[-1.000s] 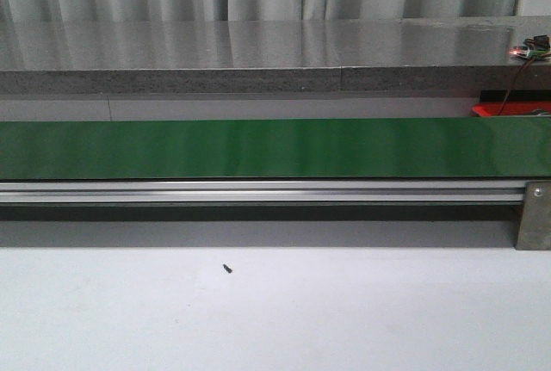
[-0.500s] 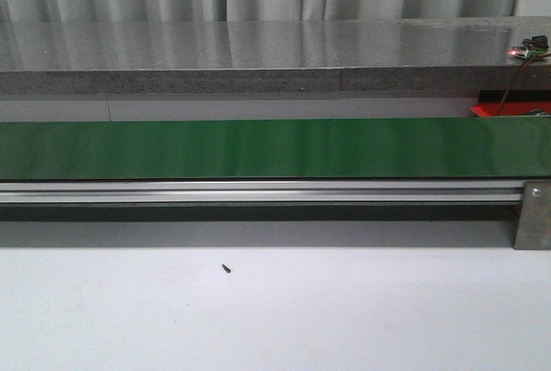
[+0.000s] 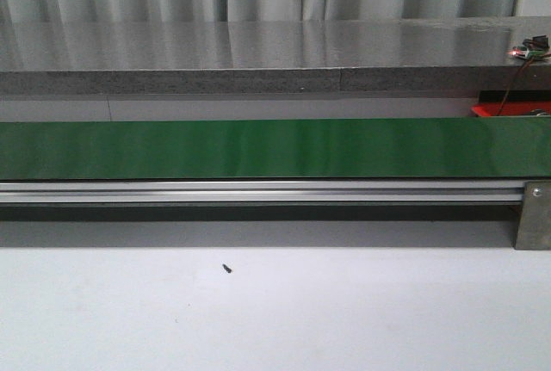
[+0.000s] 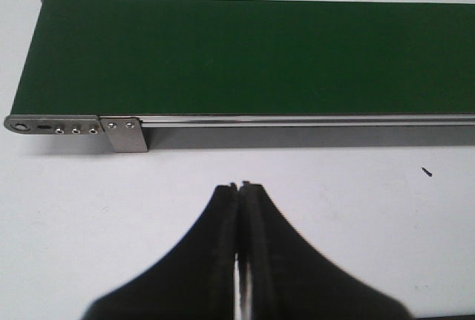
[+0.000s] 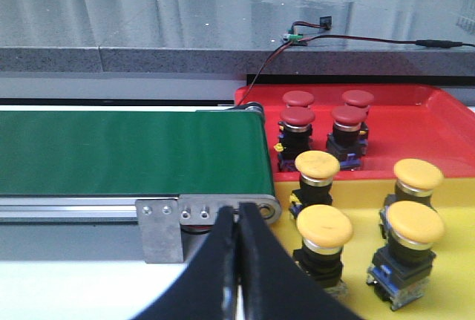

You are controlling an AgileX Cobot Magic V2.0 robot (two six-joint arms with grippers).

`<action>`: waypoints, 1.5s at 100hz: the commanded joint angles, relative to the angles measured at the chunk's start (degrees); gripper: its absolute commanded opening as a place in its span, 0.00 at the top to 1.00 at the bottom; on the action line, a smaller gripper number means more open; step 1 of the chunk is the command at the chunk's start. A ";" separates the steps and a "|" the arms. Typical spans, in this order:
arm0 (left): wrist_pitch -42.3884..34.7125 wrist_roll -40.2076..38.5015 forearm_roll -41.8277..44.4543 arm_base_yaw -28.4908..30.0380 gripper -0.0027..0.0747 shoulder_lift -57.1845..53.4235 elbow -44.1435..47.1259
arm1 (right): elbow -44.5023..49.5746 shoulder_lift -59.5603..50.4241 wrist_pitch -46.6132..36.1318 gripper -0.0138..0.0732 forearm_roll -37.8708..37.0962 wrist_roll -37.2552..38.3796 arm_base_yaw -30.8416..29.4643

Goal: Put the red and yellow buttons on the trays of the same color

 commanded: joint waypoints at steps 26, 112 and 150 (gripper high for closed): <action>-3.65 0.00 -1.11 -0.44 0.99 0.11 -1.47 | -0.89 -1.07 -5.75 0.91 0.30 0.07 0.25; -10.84 0.00 2.64 -0.32 0.99 -1.07 0.01 | -0.89 -1.07 -5.75 0.91 0.30 0.07 0.25; -44.28 -4.55 8.98 -0.32 0.99 -12.90 19.14 | -0.89 -1.07 -5.75 0.91 0.30 0.07 0.25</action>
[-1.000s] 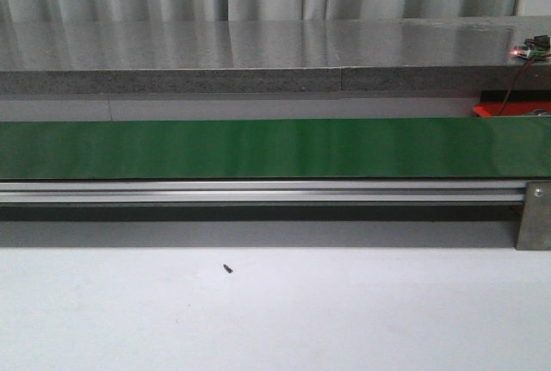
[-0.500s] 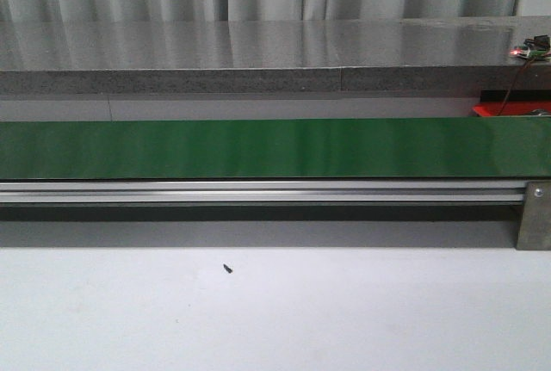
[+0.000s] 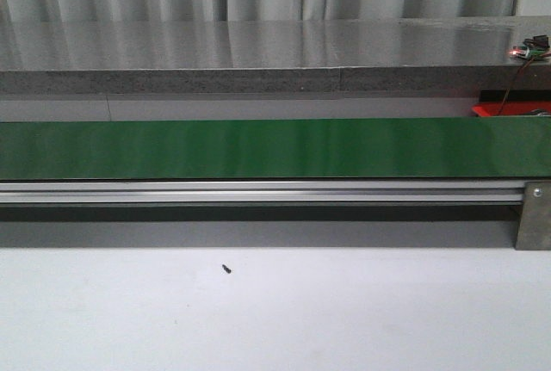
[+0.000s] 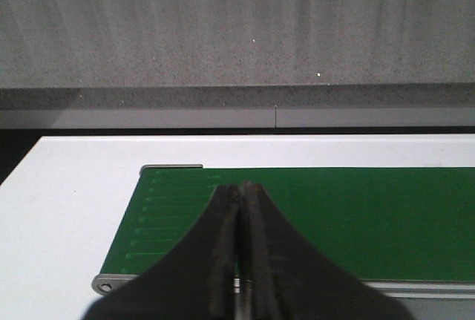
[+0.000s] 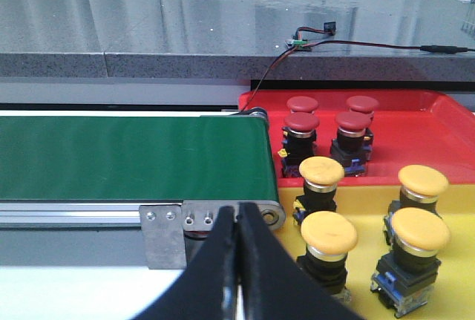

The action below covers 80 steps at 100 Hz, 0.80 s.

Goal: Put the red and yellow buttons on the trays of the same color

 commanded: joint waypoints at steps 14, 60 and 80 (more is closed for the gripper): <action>-8.38 -8.32 6.49 -0.44 0.99 -7.61 6.38 | -1.03 -1.07 -4.97 0.91 0.30 -0.08 0.01; -14.07 -8.21 6.13 -4.18 0.99 -22.68 20.85 | -1.03 -1.07 -4.97 0.91 0.30 -0.08 0.01; -17.12 -8.21 5.07 -4.18 0.99 -28.17 27.00 | -1.03 -1.07 -4.97 0.91 0.30 -0.08 0.01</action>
